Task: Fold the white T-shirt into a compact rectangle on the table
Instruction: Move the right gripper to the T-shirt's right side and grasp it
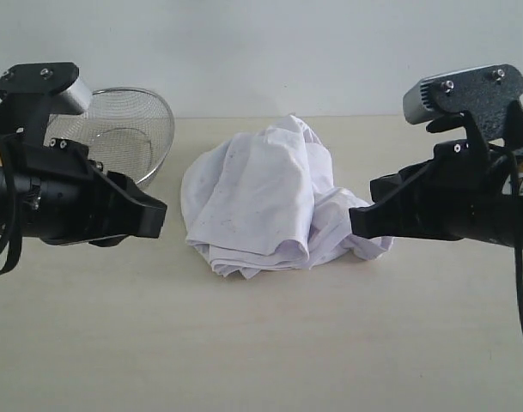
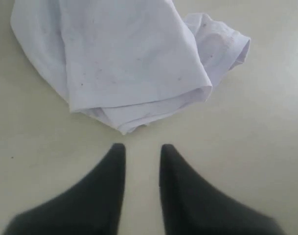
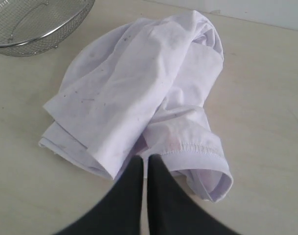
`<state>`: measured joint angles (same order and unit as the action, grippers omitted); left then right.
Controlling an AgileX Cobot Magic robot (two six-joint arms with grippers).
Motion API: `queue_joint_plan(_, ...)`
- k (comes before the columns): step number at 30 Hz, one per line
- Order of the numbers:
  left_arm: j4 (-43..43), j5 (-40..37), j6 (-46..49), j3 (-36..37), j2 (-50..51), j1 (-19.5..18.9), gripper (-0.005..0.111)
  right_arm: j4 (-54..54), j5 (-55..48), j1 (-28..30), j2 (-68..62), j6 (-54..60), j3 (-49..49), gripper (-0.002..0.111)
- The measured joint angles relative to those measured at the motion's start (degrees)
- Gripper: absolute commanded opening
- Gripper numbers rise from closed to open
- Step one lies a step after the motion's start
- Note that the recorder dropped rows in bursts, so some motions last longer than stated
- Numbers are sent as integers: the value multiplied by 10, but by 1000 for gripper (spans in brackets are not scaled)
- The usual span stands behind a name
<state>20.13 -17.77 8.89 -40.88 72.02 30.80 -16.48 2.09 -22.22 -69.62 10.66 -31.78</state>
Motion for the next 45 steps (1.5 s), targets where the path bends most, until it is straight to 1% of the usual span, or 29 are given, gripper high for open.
queue_joint_plan(1, 0, 3, 0, 0, 0, 0, 5, 0, 0, 0, 0, 0, 0, 0)
queue_joint_plan(4, -9, 8, 0, 0, 0, 0, 5, 0, 0, 0, 0, 7, 0, 1)
queue_joint_plan(6, -27, 14, 0, 0, 0, 0, 5, 0, 0, 0, 0, 27, 0, 7)
queue_joint_plan(7, -38, 15, 0, 0, 0, -1, 5, 0, 0, 0, -1, 36, 0, 13)
queue_joint_plan(8, -47, 15, 0, 0, 0, -1, 5, 0, 1, 0, -5, 43, 0, 22)
queue_joint_plan(9, -52, 16, 0, 0, 0, -2, 5, 0, 5, 0, -10, 52, -1, 34)
queue_joint_plan(11, -60, 18, 0, 0, 0, -9, 5, 0, 12, 0, -20, 61, -1, 64)
queue_joint_plan(12, -62, 19, 0, 0, 0, -14, 5, 0, 20, 0, -28, 64, -1, 74)
queue_joint_plan(13, -62, 19, 0, 0, 0, -20, 5, 0, 28, 0, -37, 67, -1, 83)
queue_joint_plan(14, -62, 19, 0, 0, 1, -28, 5, -5, 43, 0, -49, 68, -1, 86)
queue_joint_plan(16, -64, 20, 0, 0, 4, -43, 5, -24, 85, 0, -74, 71, -1, 83)
queue_joint_plan(17, -65, 20, -3, 0, 5, -51, 5, -41, 110, 0, -90, 71, -1, 79)
queue_joint_plan(20, -65, 21, -8, 0, 6, -69, 5, -86, 172, 0, -136, 71, -4, 61)
queue_joint_plan(21, -65, 21, -8, 0, 6, -72, 5, -95, 185, 0, -152, 71, -9, 57)
queue_joint_plan(22, -65, 21, -8, 0, 6, -74, 5, -100, 194, 0, -168, 71, -16, 56)
queue_joint_plan(23, -65, 21, -9, 0, 6, -76, 5, -103, 197, 0, -184, 71, -23, 58)
queue_joint_plan(25, -65, 21, -9, 0, 6, -77, 5, -110, 202, 0, -226, 72, -55, 72)
queue_joint_plan(26, -65, 21, -9, 0, 6, -77, 5, -110, 200, 0, -240, 72, -67, 83)
queue_joint_plan(28, -65, 22, -9, 0, 6, -77, 5, -116, 177, 0, -273, 72, -101, 92)
queue_joint_plan(33, -65, 23, -9, 0, 6, -77, 5, -127, 141, 0, -324, 76, -121, 92)
queue_joint_plan(36, -65, 20, -9, 0, 6, -77, 5, -135, 142, 0, -331, 112, -122, 92)
queue_joint_plan(40, -65, 16, -9, 0, 6, -77, 5, -142, 168, 0, -331, 163, -122, 92)
queue_joint_plan(45, -65, 16, -9, 0, 6, -77, 5, -192, 164, 13, -331, 193, -122, 92)
